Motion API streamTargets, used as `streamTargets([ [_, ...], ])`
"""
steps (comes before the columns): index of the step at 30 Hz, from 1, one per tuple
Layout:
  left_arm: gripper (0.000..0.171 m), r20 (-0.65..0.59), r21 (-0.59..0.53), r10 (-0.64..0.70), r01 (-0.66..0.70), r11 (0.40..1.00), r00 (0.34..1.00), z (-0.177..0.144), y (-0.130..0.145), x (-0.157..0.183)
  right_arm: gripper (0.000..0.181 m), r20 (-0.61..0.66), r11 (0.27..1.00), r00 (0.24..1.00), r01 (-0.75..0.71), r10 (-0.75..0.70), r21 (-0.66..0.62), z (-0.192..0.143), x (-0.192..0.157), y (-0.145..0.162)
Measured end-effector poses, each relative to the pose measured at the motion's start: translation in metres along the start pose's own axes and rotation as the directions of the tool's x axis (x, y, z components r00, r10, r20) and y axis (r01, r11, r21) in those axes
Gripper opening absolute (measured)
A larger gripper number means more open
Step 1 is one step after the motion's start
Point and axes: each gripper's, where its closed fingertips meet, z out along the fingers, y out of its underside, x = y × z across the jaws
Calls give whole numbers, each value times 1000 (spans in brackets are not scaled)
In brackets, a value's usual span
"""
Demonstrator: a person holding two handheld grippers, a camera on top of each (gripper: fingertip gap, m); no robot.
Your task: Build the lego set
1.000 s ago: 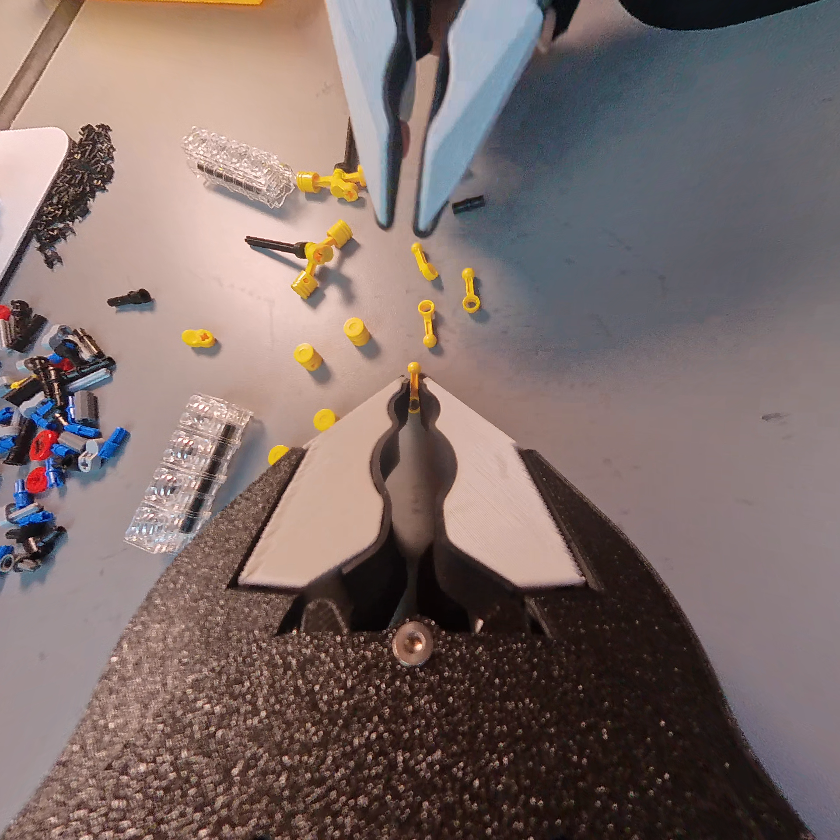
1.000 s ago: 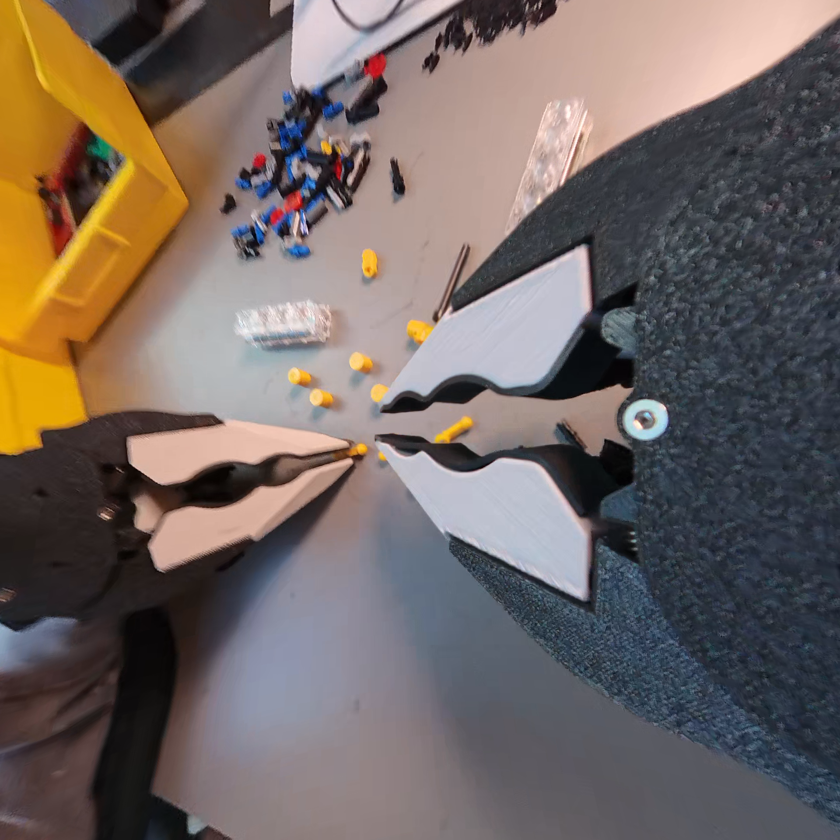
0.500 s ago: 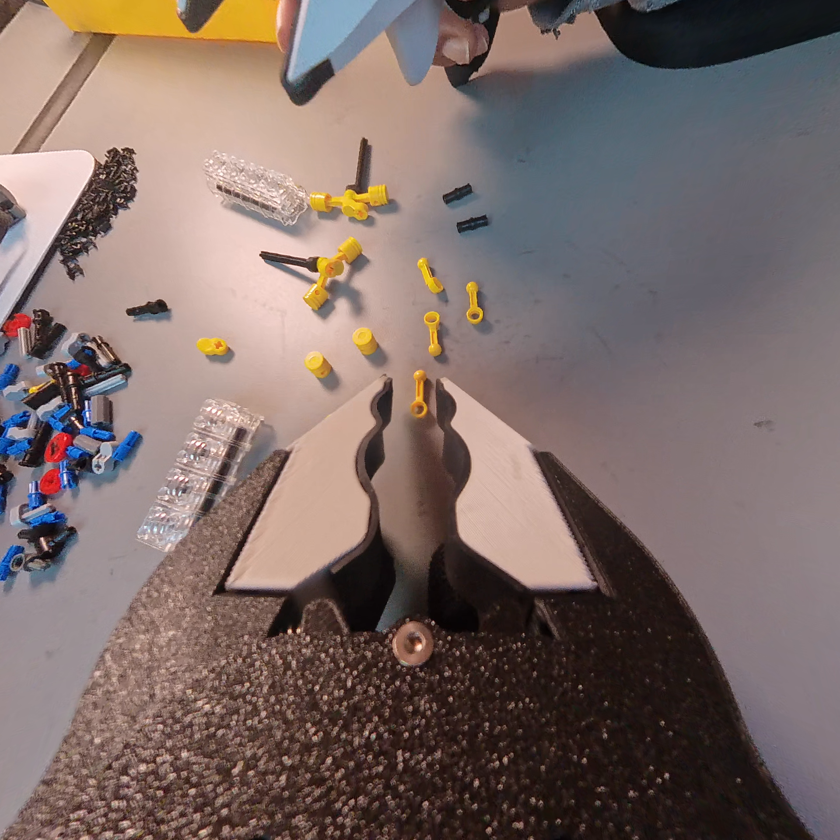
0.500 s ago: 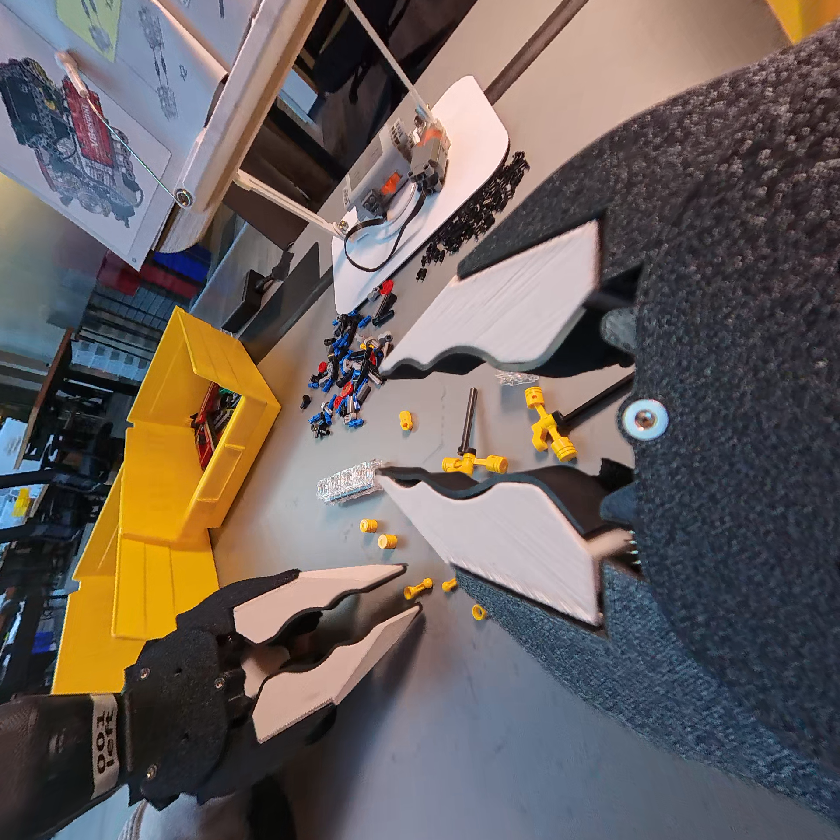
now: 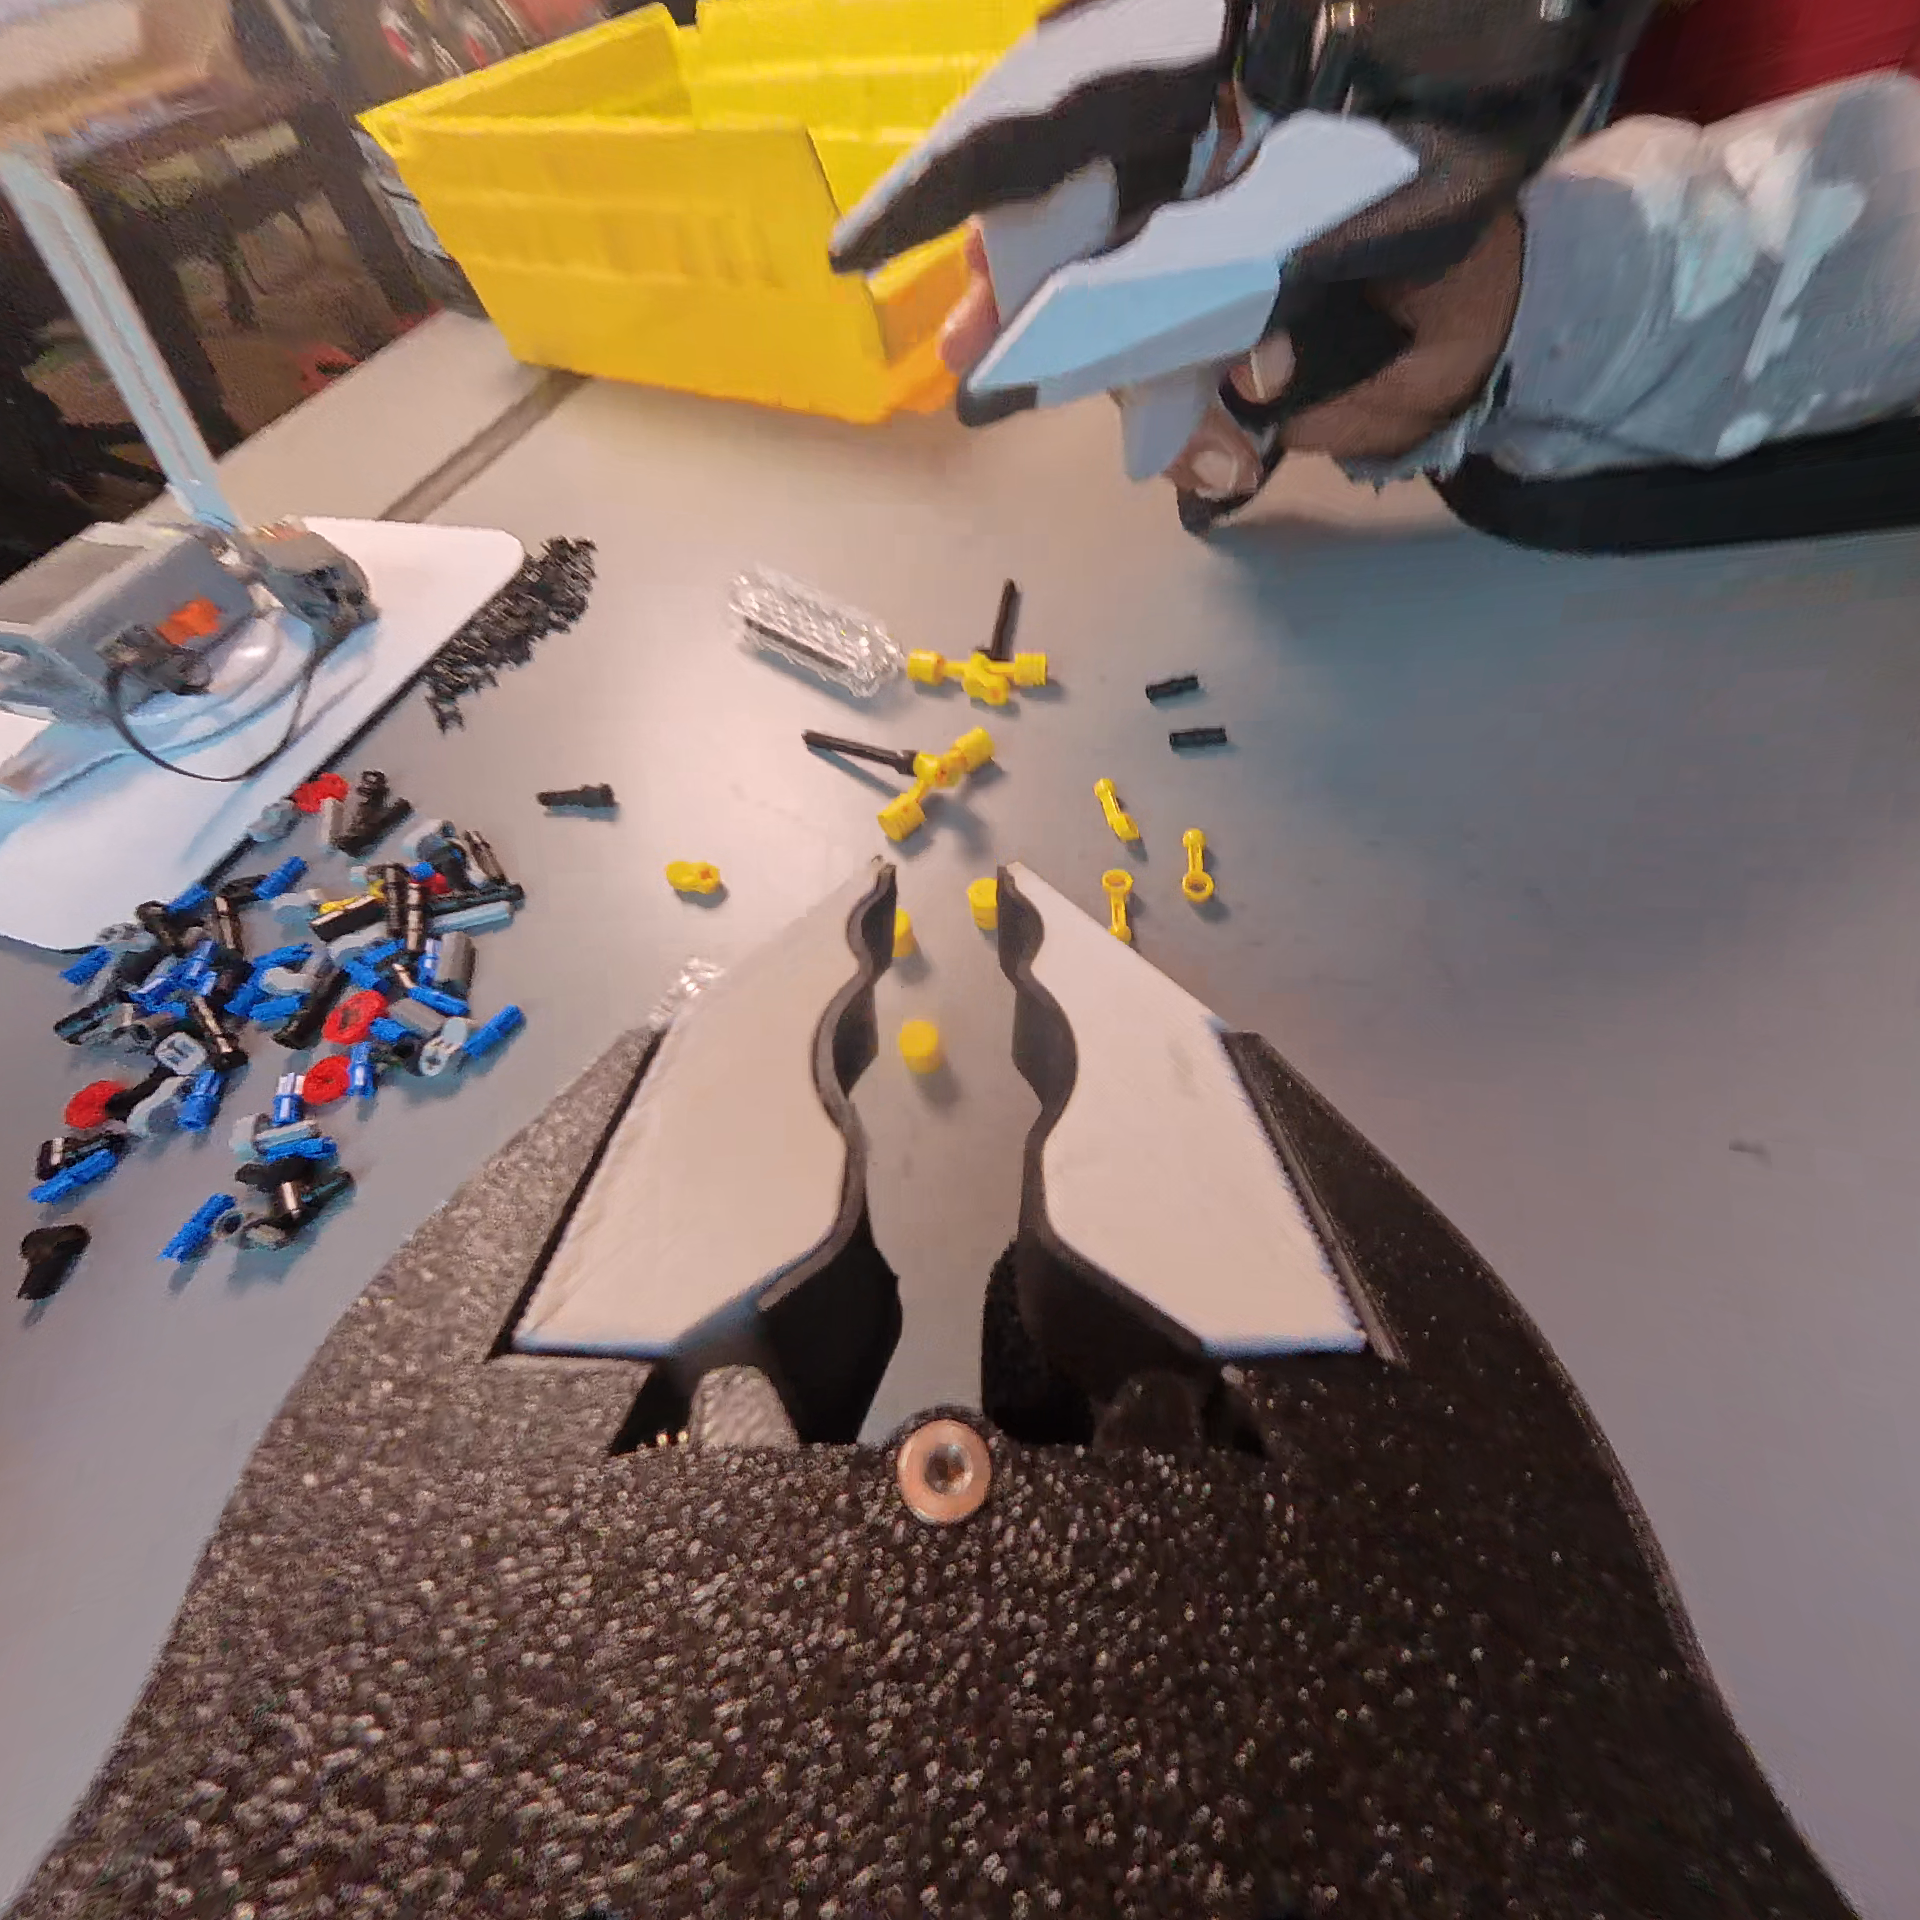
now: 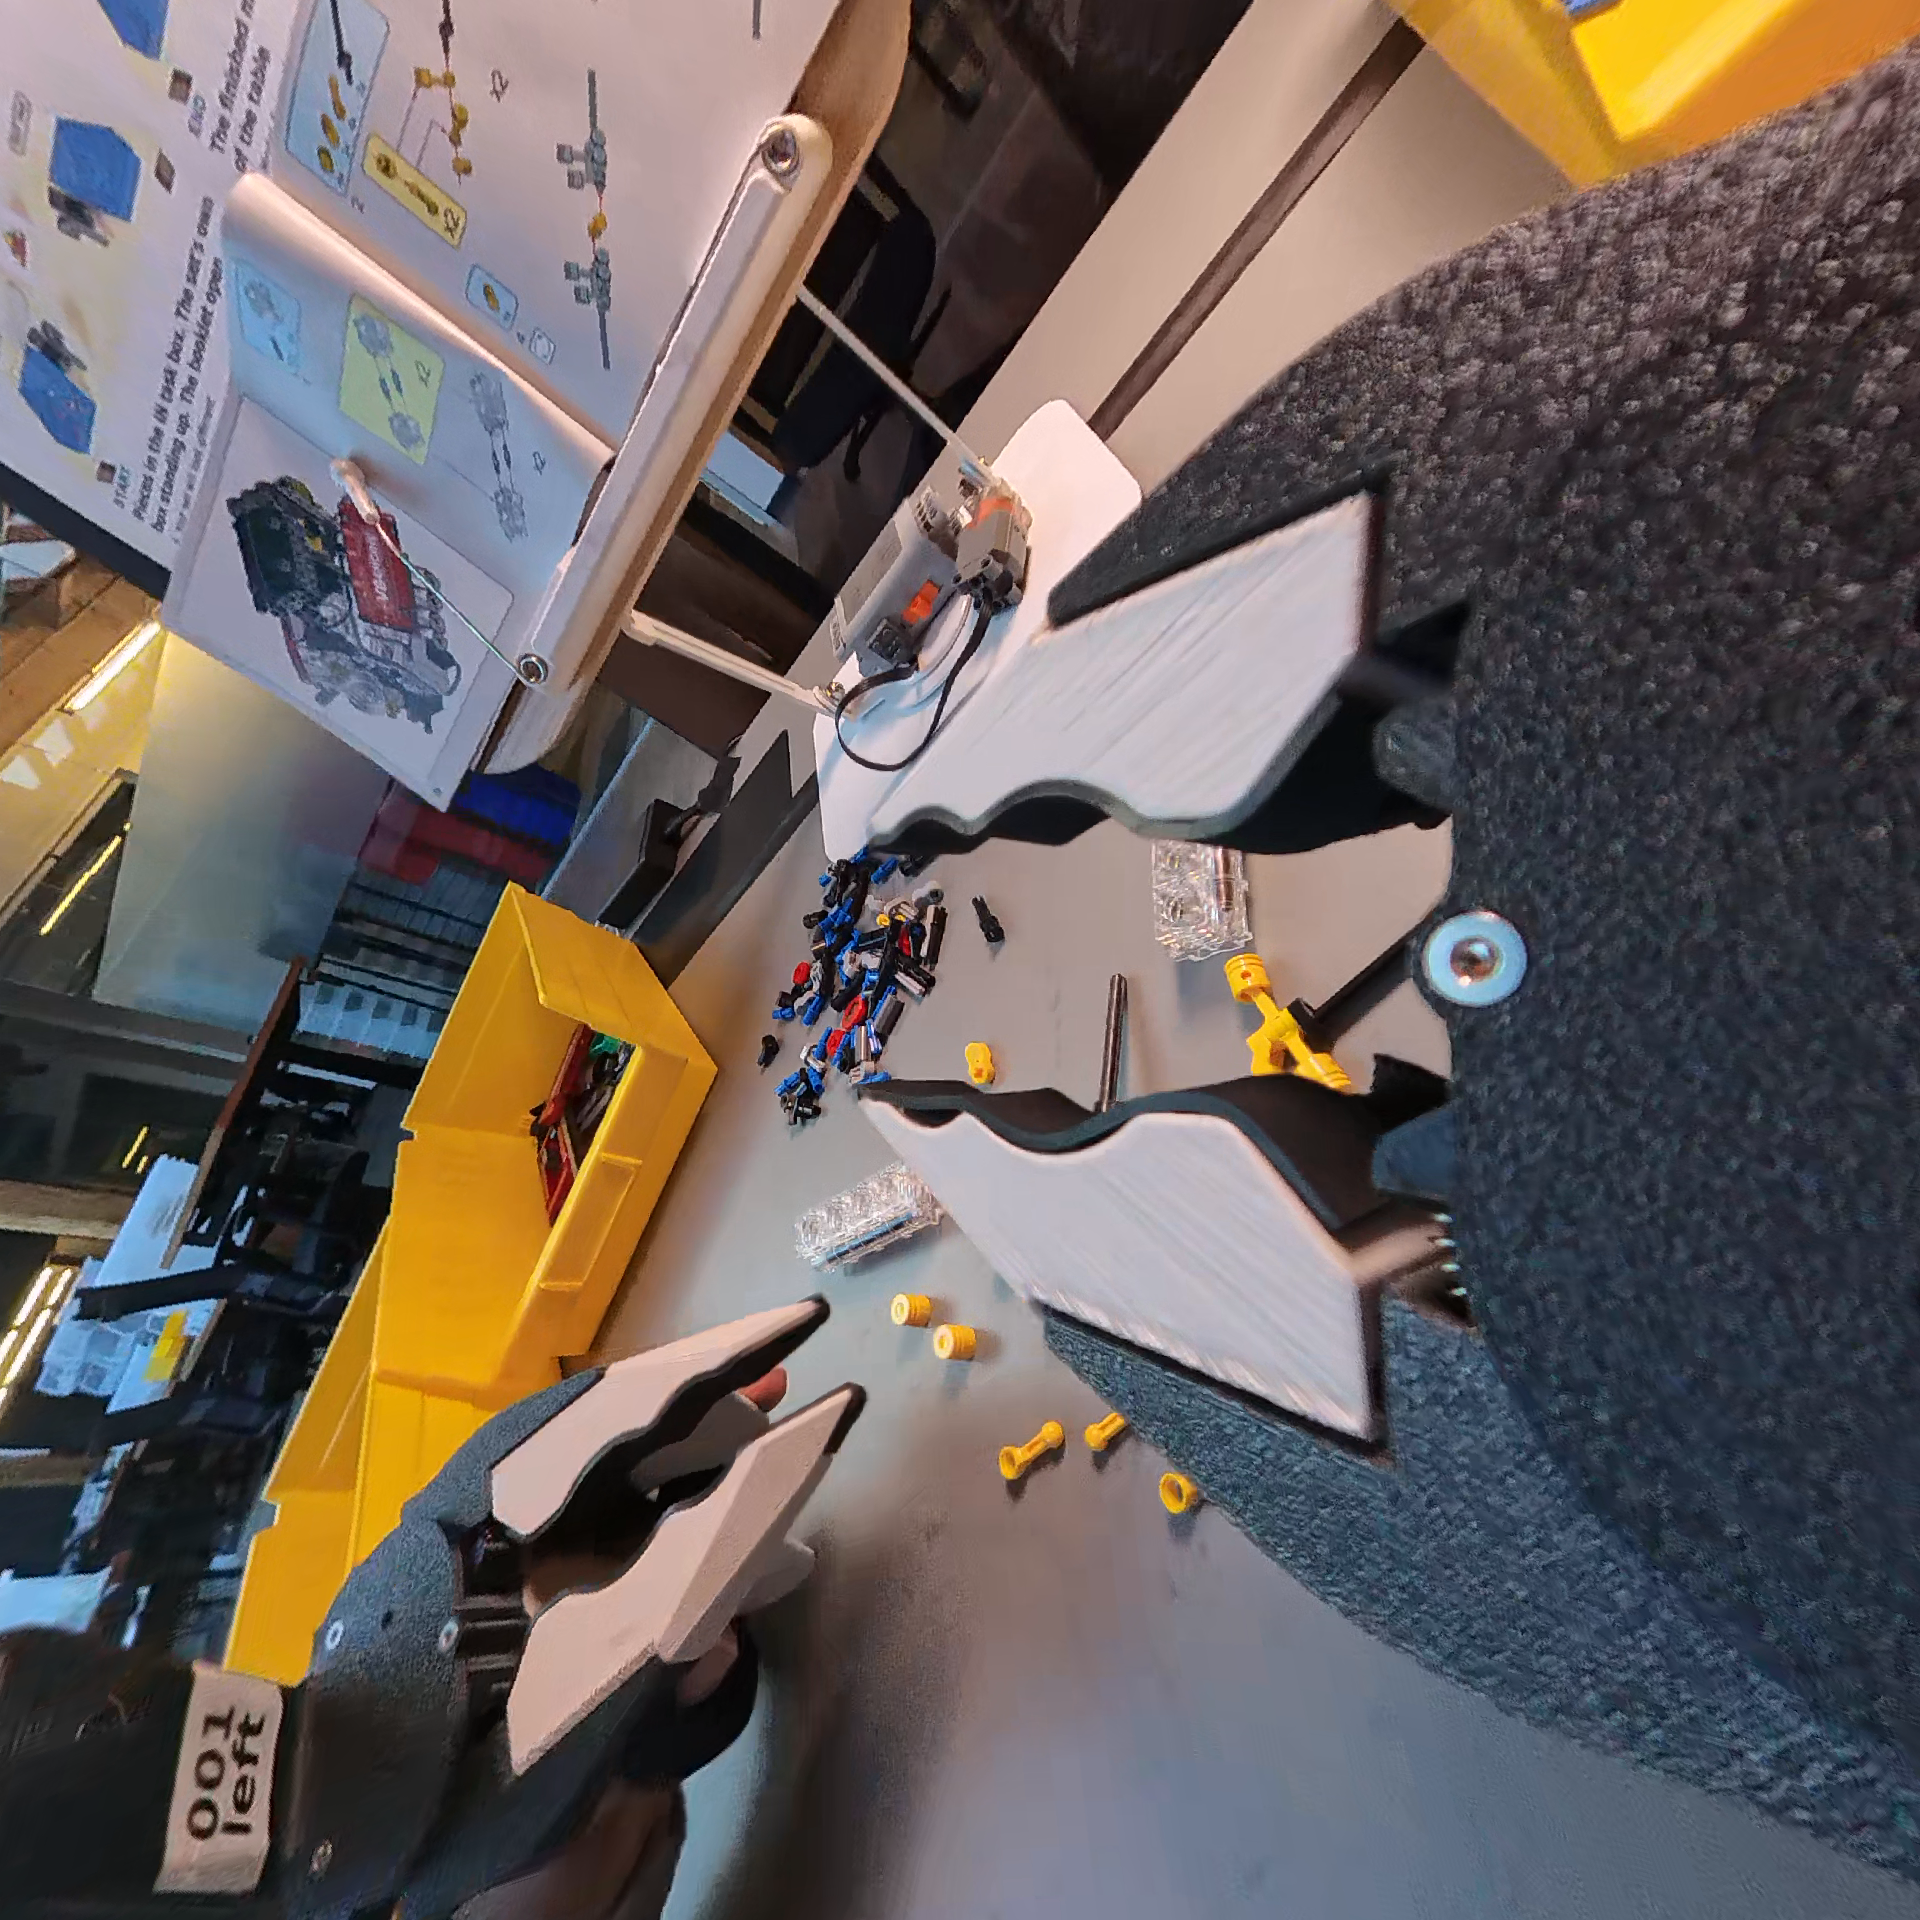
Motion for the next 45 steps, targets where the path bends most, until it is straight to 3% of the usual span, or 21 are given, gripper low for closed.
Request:
streamTargets([
  [6,46,149,211,-115,82,974,982,-21,-28,-28,59,-63,998,996,-56,55,-2,1,16,2],
  [12,69,211,229,-164,114,967,964,-27,-30,-41,59,-96,997,992,-78,78,6,0,23,2],
  [20,71,287,237,-157,88,967,945,-33,-28,-54,58,-66,999,997,-41,43,19,0,13,-2],
  [27,70,295,226,-156,89,970,943,-30,-25,-57,57,-70,994,992,-99,102,49,-4,19,-5],
  [45,55,246,202,-119,69,977,962,-24,-24,-43,41,-40,991,992,-119,122,56,-4,18,-6],
])
